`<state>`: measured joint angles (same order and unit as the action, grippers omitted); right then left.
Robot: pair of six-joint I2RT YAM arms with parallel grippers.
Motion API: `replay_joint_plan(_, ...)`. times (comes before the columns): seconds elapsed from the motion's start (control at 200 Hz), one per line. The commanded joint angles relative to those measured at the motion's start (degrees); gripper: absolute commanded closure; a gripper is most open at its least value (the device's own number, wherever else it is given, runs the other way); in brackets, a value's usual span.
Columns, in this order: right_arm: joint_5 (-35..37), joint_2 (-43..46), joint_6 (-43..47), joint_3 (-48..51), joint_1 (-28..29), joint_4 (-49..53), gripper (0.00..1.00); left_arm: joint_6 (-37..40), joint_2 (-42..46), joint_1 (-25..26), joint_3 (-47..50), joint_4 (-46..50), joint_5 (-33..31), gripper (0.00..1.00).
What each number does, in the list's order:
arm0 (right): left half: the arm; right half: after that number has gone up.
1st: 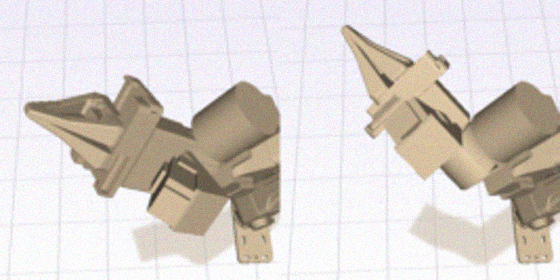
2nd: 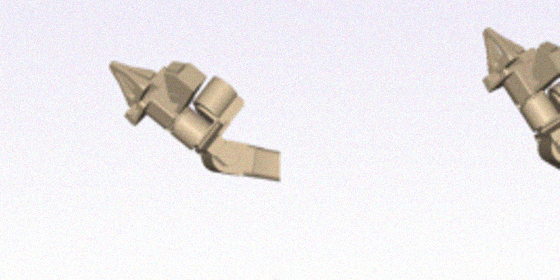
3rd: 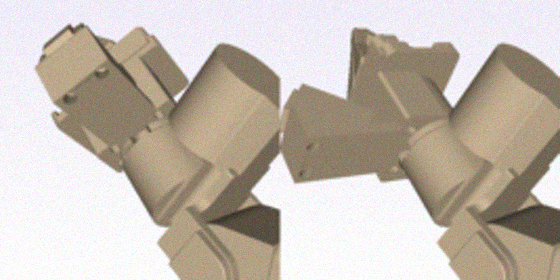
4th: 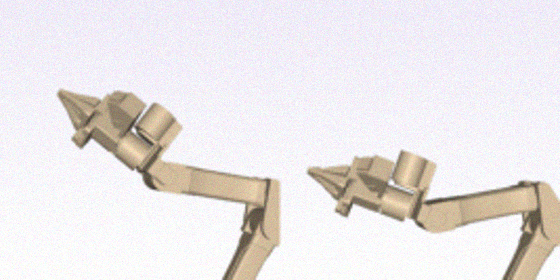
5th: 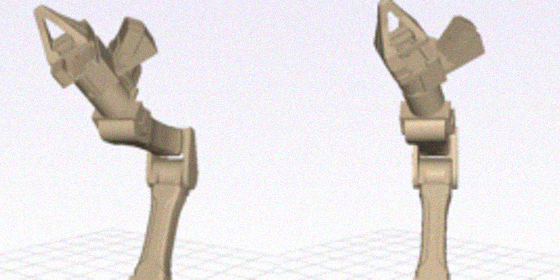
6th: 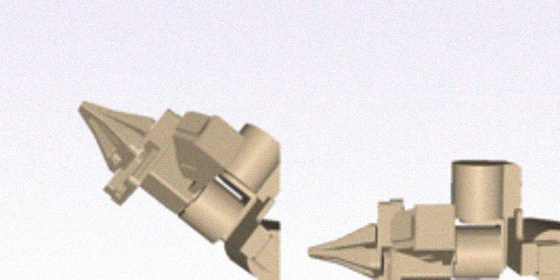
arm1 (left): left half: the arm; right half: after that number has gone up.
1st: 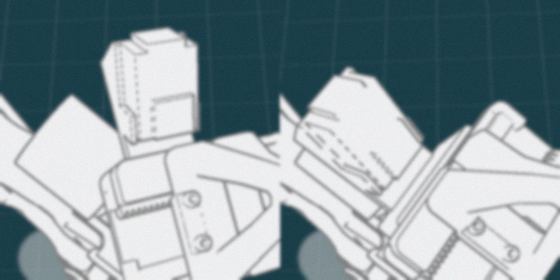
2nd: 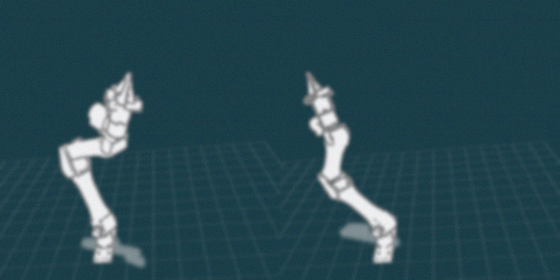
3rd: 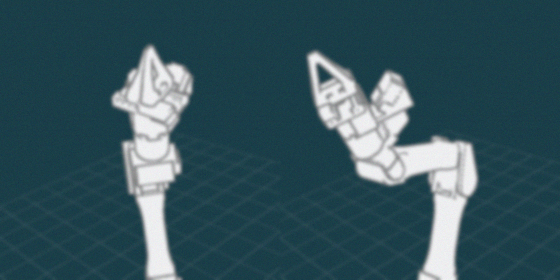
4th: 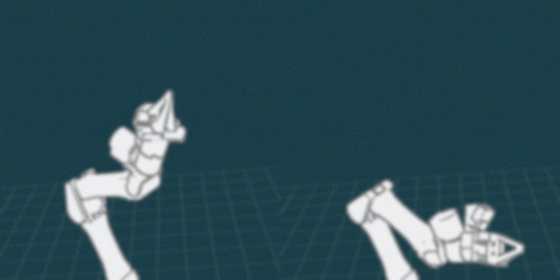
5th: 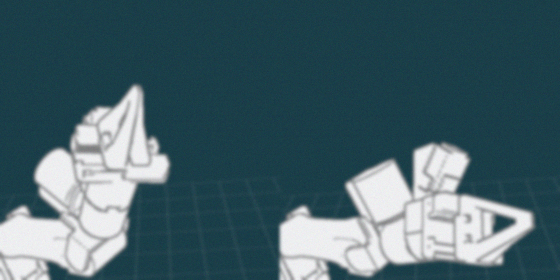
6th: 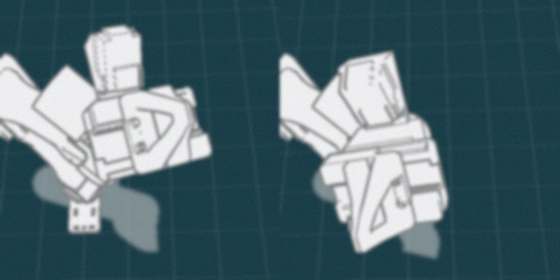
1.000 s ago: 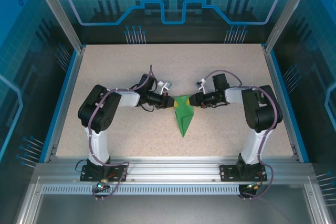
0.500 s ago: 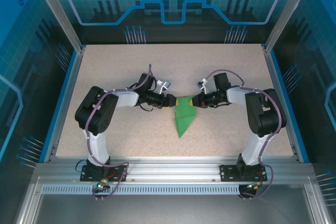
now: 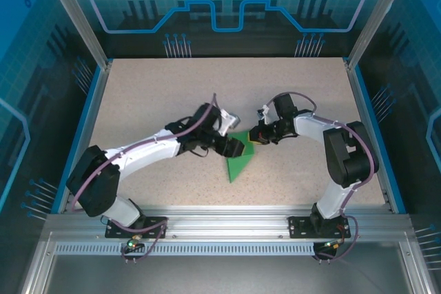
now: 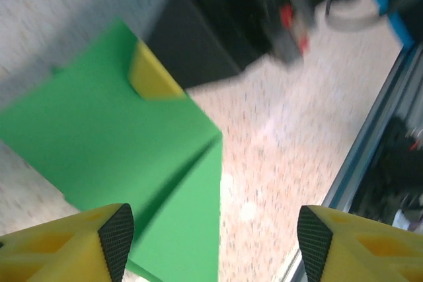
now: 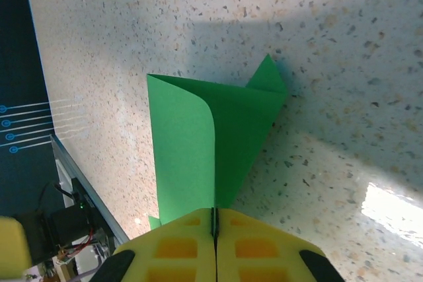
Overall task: Fold a paper plane with a square sheet of paper (fold left side to right side)
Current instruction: Fold the wing for the fifth time at the center of the table.
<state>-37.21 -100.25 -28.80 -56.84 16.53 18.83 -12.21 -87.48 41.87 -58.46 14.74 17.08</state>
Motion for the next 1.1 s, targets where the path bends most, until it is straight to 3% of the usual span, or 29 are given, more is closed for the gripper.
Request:
replay_joint_plan(0.0,2.49,-0.98,-4.74,-2.84,1.25,2.32,0.93,2.91,-1.49,4.01,-2.58,8.53,-9.76,0.28)
replay_joint_plan(0.365,6.16,-3.61,-5.89,-7.41,3.82,5.91,0.95,4.51,-9.78,12.87,-8.64,14.93,-22.09,0.26)
replay_joint_plan(0.72,7.15,-4.96,-7.50,-8.02,4.56,5.62,0.96,4.57,-17.60,18.64,-12.07,17.78,-41.25,0.25)
replay_joint_plan(0.925,7.15,-5.73,-7.55,-8.20,4.79,5.49,0.96,3.47,-19.95,19.90,-11.28,17.43,-46.18,0.27)
replay_joint_plan(1.095,7.23,-6.18,-7.44,-8.53,5.08,5.75,0.96,3.12,-20.79,20.50,-10.63,16.73,-46.79,0.34)
